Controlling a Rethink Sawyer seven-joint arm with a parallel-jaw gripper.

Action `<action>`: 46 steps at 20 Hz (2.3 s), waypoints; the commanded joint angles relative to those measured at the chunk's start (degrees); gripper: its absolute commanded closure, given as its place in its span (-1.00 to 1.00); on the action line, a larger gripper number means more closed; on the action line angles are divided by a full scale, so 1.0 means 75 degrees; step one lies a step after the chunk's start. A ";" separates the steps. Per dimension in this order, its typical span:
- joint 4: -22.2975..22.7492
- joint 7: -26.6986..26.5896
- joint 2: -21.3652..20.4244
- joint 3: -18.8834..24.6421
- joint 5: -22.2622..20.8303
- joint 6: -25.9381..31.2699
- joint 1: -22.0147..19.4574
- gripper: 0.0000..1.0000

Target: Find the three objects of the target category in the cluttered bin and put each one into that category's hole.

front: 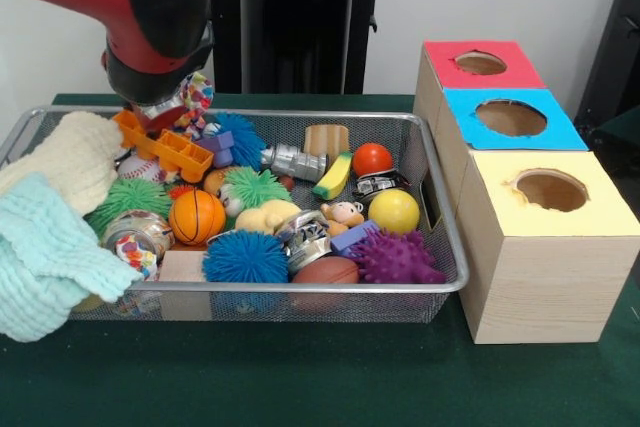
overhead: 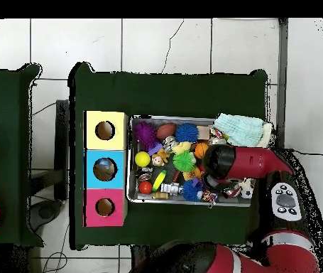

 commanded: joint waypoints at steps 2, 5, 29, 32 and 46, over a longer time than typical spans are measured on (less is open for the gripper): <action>0.0442 -0.0532 0.1326 0.0586 0.0275 0.0137 -0.0366 -1.00; 0.0345 -0.0515 0.1644 0.0687 0.0465 0.0070 -0.0472 -1.00; 0.2204 -0.1593 0.2395 0.3593 0.4160 0.1298 -0.3133 -1.00; 0.2301 -0.1484 0.2394 0.3688 0.4219 0.1361 -0.3248 -1.00; 0.3454 -0.0911 0.1477 0.4103 0.4124 0.0470 -0.3285 -1.00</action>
